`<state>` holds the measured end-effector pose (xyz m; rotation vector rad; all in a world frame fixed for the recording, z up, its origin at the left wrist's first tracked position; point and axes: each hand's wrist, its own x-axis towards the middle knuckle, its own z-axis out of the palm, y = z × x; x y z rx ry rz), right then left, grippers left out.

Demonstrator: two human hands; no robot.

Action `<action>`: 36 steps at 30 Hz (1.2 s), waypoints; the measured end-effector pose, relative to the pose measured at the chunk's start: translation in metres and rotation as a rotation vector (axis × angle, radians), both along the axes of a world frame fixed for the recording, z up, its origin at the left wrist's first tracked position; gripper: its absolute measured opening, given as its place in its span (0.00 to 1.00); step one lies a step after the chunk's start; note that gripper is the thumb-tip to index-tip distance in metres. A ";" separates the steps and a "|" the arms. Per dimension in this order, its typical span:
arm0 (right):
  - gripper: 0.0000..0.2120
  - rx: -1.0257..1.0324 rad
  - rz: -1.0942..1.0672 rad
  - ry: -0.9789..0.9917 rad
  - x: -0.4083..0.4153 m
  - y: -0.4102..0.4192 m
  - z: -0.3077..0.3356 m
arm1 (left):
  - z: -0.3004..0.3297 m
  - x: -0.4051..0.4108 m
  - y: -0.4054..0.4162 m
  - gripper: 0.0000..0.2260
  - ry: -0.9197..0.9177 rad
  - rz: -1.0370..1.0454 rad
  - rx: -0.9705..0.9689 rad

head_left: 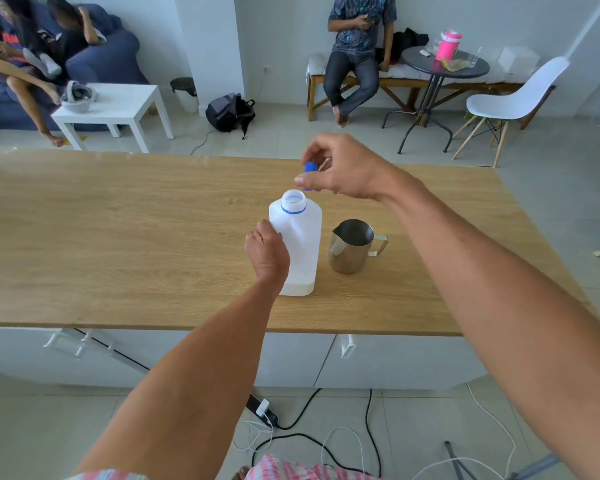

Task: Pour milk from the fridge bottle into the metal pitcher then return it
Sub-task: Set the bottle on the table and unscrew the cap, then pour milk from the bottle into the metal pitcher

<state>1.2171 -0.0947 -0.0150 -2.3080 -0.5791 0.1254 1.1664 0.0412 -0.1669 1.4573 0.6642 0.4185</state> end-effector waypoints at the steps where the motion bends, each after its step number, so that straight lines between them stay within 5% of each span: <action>1: 0.21 0.159 -0.068 0.021 -0.004 -0.009 -0.010 | 0.001 0.000 0.000 0.18 0.002 -0.002 0.000; 4: 0.25 0.385 -0.297 0.015 -0.021 -0.031 -0.058 | 0.003 -0.002 0.000 0.18 -0.002 -0.011 -0.002; 7: 0.18 0.460 -0.450 0.095 -0.048 -0.043 -0.119 | 0.005 -0.003 -0.002 0.17 -0.012 -0.018 -0.007; 12: 0.12 0.308 -0.603 0.109 -0.089 -0.048 -0.205 | 0.003 -0.006 -0.002 0.11 -0.032 -0.054 0.004; 17: 0.21 0.104 -0.670 0.167 -0.091 -0.045 -0.255 | -0.004 -0.004 0.001 0.10 -0.047 -0.093 0.031; 24: 0.19 -0.083 -0.643 0.128 -0.089 -0.047 -0.273 | -0.005 -0.002 0.001 0.11 -0.029 -0.076 0.044; 27: 0.20 0.013 -0.702 0.113 -0.089 -0.049 -0.257 | -0.009 0.000 0.002 0.15 -0.017 -0.075 0.043; 32: 0.08 0.212 -0.841 -0.071 -0.059 -0.065 -0.213 | -0.008 -0.003 -0.001 0.12 -0.052 -0.073 0.043; 36: 0.15 0.142 -0.798 0.110 -0.015 -0.083 -0.192 | -0.005 -0.004 -0.003 0.11 -0.053 -0.067 0.054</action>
